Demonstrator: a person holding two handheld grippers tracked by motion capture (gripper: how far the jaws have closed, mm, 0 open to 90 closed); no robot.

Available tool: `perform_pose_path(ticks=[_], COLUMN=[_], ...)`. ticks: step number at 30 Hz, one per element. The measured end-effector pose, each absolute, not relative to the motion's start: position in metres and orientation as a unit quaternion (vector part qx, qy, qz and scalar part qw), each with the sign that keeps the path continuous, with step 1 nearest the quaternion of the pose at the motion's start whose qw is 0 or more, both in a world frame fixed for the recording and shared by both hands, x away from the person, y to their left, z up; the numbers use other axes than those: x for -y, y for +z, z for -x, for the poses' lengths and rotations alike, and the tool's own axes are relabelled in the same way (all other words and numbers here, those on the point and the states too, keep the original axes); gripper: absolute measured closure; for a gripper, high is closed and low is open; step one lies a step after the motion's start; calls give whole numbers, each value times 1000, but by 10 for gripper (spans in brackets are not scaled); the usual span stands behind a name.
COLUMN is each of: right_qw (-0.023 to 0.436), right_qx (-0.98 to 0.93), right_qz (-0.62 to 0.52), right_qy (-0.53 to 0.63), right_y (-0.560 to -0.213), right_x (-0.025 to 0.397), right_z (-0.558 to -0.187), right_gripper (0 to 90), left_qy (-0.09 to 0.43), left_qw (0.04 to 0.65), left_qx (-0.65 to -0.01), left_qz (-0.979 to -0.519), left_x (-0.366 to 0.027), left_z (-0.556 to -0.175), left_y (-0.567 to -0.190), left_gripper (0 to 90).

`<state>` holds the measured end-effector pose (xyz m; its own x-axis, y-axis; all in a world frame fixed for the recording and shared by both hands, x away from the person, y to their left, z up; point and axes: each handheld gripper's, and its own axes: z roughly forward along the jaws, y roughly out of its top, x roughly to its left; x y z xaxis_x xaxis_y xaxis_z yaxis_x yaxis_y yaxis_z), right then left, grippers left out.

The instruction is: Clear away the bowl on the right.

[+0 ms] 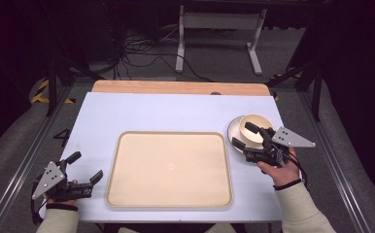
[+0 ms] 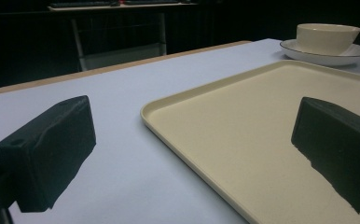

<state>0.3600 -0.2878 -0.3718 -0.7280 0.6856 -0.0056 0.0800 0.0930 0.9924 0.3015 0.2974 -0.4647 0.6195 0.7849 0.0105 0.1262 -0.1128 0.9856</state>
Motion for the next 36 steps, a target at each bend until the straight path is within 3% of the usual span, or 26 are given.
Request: perform_pose_path(ticks=[15,36], right_qw=[289,289], right_qx=[-692,-688], right_qz=[-295,-344], right_qy=[593,570], right_y=[-362,-357], right_x=[303,334], right_z=[-374,-396], right_gripper=[308,259], left_qy=[286,285], left_qw=[576,575], left_qx=[-330,-329], left_qz=[-691,-692], left_x=[-297,-297], left_z=[-302,-302], left_y=[-465,-465], left_gripper=[2,2])
